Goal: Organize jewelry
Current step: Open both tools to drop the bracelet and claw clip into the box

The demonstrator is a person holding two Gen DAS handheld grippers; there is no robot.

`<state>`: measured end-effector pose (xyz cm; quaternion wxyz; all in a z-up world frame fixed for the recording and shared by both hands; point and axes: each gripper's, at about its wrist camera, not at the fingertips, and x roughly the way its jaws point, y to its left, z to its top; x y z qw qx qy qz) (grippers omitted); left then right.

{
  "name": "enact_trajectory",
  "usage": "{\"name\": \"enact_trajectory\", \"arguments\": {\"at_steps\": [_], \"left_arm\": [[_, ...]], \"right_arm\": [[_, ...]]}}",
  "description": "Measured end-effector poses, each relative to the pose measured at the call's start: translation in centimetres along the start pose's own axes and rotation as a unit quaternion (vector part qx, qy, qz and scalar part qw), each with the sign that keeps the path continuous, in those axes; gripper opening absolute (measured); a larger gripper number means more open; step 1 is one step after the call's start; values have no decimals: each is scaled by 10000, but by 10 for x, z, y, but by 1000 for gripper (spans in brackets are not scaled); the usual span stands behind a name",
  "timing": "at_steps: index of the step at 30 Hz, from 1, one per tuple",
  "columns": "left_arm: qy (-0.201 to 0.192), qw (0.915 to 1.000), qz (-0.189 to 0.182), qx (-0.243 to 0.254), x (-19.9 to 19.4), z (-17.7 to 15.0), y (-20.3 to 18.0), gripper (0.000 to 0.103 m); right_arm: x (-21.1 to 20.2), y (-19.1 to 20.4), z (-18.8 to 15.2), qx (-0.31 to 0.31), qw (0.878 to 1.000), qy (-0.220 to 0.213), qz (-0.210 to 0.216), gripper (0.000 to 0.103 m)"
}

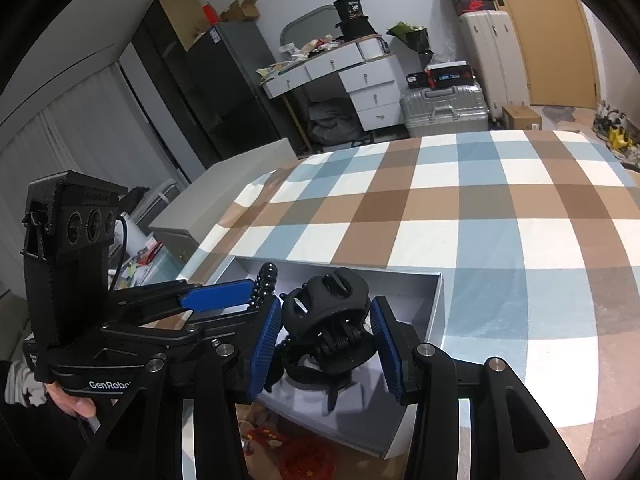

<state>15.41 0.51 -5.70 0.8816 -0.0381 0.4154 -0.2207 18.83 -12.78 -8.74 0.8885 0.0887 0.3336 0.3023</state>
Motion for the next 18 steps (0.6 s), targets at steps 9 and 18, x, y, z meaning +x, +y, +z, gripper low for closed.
{"name": "enact_trajectory", "arguments": {"at_steps": [9,18], "left_arm": [[69,9997,-221,-13,4,3,1,46],[-85,9996,-230,139,-8,4,-7,76]], "right_arm": [[-7,0,0,-24,9999,-122,-25,47],[-36,-5,-1,193,9983,-546,-52,52]]}}
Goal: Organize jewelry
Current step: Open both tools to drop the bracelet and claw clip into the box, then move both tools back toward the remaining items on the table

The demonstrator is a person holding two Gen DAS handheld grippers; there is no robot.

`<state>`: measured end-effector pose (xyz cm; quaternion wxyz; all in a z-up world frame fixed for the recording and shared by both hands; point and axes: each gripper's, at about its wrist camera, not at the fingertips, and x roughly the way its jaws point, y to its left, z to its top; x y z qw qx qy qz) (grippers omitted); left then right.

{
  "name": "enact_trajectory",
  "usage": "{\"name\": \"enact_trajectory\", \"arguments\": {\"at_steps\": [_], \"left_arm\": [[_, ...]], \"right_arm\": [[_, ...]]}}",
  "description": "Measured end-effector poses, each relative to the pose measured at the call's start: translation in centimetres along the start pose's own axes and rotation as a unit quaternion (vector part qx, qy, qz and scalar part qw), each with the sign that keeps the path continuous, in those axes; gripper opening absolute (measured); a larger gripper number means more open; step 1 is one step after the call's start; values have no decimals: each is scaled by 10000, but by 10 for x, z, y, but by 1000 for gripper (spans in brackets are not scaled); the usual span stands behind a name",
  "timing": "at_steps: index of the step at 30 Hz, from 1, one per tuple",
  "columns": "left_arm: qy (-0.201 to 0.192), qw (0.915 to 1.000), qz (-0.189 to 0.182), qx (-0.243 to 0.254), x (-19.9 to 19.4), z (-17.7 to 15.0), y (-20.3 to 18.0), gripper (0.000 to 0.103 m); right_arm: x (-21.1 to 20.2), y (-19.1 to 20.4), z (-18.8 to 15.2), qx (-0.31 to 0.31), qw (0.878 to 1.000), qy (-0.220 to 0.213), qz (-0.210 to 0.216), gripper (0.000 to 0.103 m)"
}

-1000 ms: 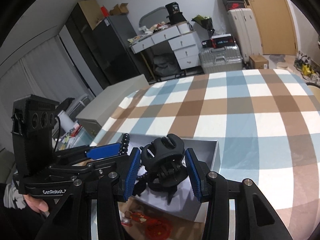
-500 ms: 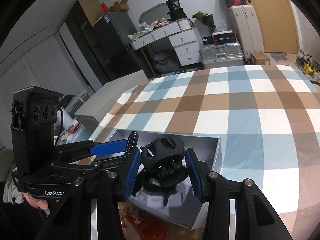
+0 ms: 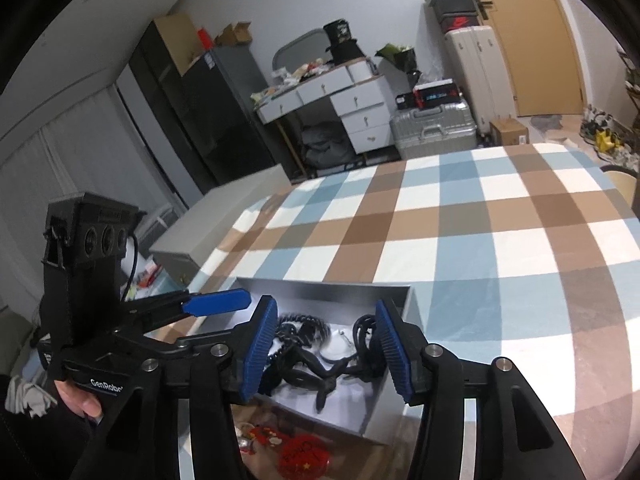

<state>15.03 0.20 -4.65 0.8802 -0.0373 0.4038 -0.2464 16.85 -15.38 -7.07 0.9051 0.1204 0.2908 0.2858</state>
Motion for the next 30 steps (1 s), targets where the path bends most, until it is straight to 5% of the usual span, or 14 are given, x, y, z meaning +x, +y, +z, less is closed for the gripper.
{"name": "enact_trajectory", "arguments": {"at_steps": [17,27,30], "left_arm": [[-440,9987,237,37,-42,-10,-19,77],[-575,9977,367,-55,-62,-28,-33,93],[-537,9979,-67,-355,-65,-37,-31,102]], "right_arm": [[-54,17,-10,-68,9983,-553,-193,81],[-89,27,-23,-72,9959,-862,-254,99],[-96,29,-30,-92,9953,-926,-274,103]]}}
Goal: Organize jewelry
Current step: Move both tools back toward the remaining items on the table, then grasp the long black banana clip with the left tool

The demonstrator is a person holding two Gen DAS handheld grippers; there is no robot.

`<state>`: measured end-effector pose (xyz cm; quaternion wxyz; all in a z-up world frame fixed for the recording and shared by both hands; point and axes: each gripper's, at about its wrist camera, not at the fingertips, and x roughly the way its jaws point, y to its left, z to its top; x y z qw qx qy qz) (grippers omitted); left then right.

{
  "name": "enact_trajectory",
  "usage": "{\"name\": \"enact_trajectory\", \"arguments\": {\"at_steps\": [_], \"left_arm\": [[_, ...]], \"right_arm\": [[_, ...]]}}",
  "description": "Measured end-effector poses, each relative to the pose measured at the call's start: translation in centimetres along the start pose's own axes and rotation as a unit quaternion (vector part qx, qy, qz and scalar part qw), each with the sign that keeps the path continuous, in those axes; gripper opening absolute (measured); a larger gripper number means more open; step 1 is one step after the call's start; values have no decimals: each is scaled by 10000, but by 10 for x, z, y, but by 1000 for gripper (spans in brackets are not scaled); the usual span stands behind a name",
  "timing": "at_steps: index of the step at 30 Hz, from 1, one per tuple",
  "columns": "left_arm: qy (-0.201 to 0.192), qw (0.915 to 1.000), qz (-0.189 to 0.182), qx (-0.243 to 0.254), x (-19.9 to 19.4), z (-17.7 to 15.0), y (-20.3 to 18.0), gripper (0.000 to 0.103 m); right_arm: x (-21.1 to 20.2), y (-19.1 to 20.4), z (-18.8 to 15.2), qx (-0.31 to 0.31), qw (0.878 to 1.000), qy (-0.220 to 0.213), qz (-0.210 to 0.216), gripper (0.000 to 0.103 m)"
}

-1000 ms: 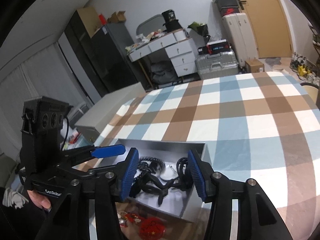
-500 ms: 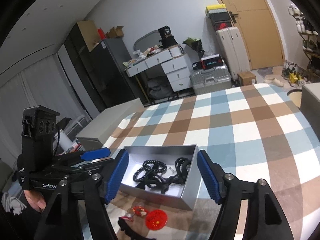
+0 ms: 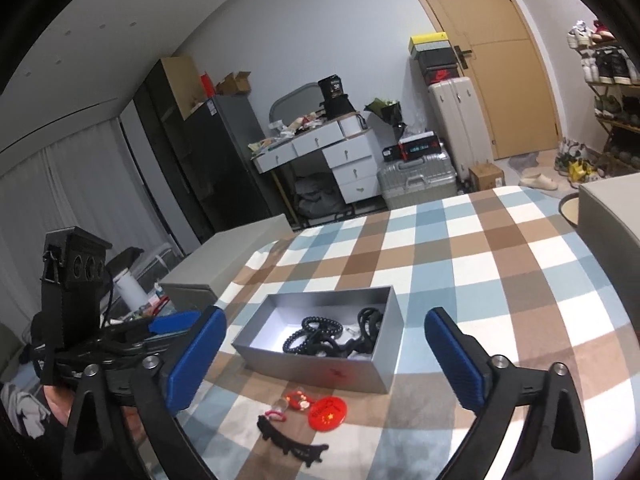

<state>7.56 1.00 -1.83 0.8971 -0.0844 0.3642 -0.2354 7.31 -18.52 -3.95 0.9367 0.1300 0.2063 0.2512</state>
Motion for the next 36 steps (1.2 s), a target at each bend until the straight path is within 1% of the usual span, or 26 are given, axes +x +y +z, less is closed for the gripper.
{"name": "enact_trajectory", "arguments": {"at_steps": [1,2,6,11,14,16,18,21,25,31,32,34,36], "left_arm": [[28,9998,-119,-159,1,-4,2,102],[61,9996,-160,-231,1,-8,1,102],[271,9992,84,-293,11,-24,-3,102],[542,9968,596,-8,27,-46,-16,102],[749,9942,764,-88,38,-53,-17,102],[865,9912,998,-127,44,-56,-17,102],[914,9872,1309,30,52,-58,-23,102],[993,9814,1632,182,63,-63,-26,102],[1171,9797,1621,106,74,-66,-22,102],[1429,9757,1648,194,85,-70,-22,102],[1464,9743,1699,190,86,-71,-21,102],[1433,9725,1809,326,86,-73,-23,102],[1382,9735,1784,374,82,-75,-21,102]], "right_arm": [[-3,1,-2,-23,10000,-46,-10,103],[-7,1,-5,-52,9999,-100,-34,103],[-16,1,-13,-70,9997,-224,-90,103],[-24,2,-27,-215,9992,-268,-199,103],[-23,0,-35,-182,9997,-143,-117,103],[-20,-2,-41,-137,9998,-23,-128,103],[-19,-4,-46,-127,9997,56,-184,103],[-19,-10,-51,-13,9998,154,-125,103],[-21,-15,-56,75,9997,216,-88,103],[-20,-20,-62,171,9993,324,-11,103],[-19,-20,-63,169,9993,340,-7,103],[-20,-18,-65,133,9993,358,15,103],[-20,-17,-66,106,9993,362,21,103]]}}
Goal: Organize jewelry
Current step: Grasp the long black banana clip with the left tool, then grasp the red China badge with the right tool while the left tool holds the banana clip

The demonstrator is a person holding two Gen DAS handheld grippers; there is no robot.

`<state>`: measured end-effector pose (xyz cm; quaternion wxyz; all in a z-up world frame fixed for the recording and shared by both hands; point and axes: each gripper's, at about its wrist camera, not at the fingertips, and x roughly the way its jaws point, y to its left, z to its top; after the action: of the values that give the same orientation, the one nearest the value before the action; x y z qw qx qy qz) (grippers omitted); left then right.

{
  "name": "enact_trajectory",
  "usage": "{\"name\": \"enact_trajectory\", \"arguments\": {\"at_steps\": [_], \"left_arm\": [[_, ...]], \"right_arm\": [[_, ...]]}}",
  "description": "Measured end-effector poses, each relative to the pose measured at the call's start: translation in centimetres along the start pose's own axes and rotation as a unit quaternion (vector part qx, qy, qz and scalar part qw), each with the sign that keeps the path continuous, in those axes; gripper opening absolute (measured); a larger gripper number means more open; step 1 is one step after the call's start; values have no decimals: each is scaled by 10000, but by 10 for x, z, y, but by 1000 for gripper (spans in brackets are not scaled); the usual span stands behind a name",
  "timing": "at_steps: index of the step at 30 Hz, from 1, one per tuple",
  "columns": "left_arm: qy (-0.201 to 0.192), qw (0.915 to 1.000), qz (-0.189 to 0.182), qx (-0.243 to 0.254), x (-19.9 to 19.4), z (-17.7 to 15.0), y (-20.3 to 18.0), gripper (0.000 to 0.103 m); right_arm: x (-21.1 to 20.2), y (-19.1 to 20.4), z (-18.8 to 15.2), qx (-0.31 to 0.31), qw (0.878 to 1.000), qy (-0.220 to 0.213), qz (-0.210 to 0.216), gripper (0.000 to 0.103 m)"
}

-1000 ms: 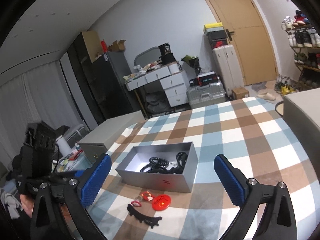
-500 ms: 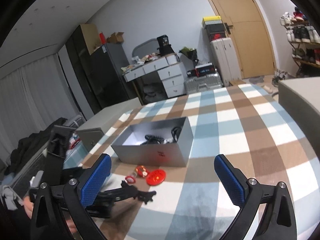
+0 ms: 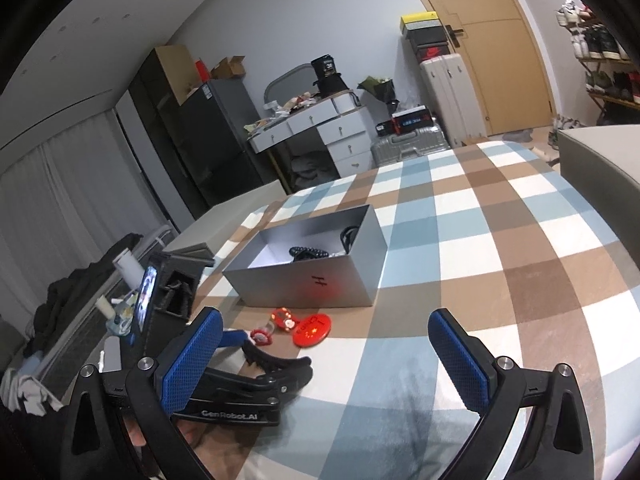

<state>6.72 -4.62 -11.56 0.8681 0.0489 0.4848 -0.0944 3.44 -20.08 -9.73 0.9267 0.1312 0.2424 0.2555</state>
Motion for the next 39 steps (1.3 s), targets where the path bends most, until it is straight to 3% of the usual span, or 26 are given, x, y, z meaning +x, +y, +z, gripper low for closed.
{"name": "enact_trajectory", "arguments": {"at_steps": [3,6,15,26,34,39], "left_arm": [[-31,10000,35,-88,-2,-1,6,101],[-110,9997,-148,-154,-8,-3,11,94],[-148,9982,-510,-265,-23,-17,23,94],[-730,9956,-287,-509,-55,-25,48,94],[-986,9917,-104,-817,-60,-32,75,94],[-1126,9875,-146,-1095,-64,-37,96,94]], "right_arm": [[0,0,-1,38,10000,14,17,103],[2,0,-1,86,9999,38,49,103],[5,2,-2,69,9999,99,39,103],[18,9,-6,59,9993,373,-2,103],[48,20,-13,-41,9947,1027,-91,103],[76,40,-10,-444,9904,1308,-92,103]]}}
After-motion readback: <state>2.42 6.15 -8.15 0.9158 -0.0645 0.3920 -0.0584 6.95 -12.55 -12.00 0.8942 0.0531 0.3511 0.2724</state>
